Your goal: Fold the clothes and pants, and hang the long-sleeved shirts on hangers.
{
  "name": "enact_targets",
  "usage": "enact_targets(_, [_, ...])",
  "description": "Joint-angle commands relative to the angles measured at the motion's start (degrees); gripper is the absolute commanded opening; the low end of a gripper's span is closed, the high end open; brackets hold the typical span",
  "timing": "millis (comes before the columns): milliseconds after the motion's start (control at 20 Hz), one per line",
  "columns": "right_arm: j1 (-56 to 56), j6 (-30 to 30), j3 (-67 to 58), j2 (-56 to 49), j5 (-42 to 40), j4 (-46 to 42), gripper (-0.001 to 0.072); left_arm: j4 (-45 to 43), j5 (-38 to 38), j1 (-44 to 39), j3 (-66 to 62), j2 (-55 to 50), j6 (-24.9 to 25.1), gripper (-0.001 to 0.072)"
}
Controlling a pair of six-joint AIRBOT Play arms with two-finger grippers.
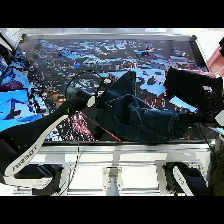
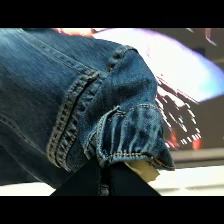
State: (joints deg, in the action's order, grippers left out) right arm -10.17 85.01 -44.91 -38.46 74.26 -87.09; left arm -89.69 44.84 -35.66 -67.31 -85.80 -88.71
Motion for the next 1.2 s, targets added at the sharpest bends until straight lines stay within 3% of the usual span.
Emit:
enact_targets(0, [-0.02, -3.72, -0.07, 0.07, -4.94, 6.78, 0.0031, -9.38, 3.87, 2.8, -0.96, 1.7, -6.19, 0.003])
enact_targets(100, [-0.02, -6.21, -0.96, 0.04, -10.99, 10.56, 0.0031, -11.69, 3.87, 9.05, -1.53, 6.64, -8.81, 0.0029])
enact_targets(300, [-0.02, -6.71, -10.67, -4.57, -23.32, 11.32, 0.003, -11.85, 3.89, 27.69, -9.22, 17.27, -8.79, 0.0028])
enact_targets(400, [-0.02, -7.65, -21.0, -10.23, -24.57, 12.66, 0.003, -11.74, 4.15, 34.69, -16.74, 19.91, -5.77, 0.0028])
enact_targets(600, [-0.02, -8.41, -45.51, -20.26, -21.77, 15.21, 0.003, -11.43, 8.87, 40.94, -31.98, 20.7, 6.82, 0.0028])
enact_targets(750, [-0.02, -11.87, -52.94, -22.03, -17.16, 13.73, 0.003, -11.23, 12.63, 41.86, -34.14, 21.49, 16.15, 0.0029])
enact_targets(900, [-0.02, -15.37, -52.48, -22.23, -8.0, 10.67, 0.003, -8.61, 22.8, 41.86, -33.86, 20.98, 23.23, 0.003])
enact_targets(1000, [-0.7, -15.47, -49.2, -21.94, -2.89, 8.92, 0.003, -8.46, 26.58, 41.88, -30.03, 21.7, 23.1, 0.003])
enact_targets(1150, [-3.8, -13.94, -38.62, -18.58, -1.42, 8.5, 0.0029, -7.08, 29.33, 41.86, -18.08, 25.05, 24.04, 0.003])
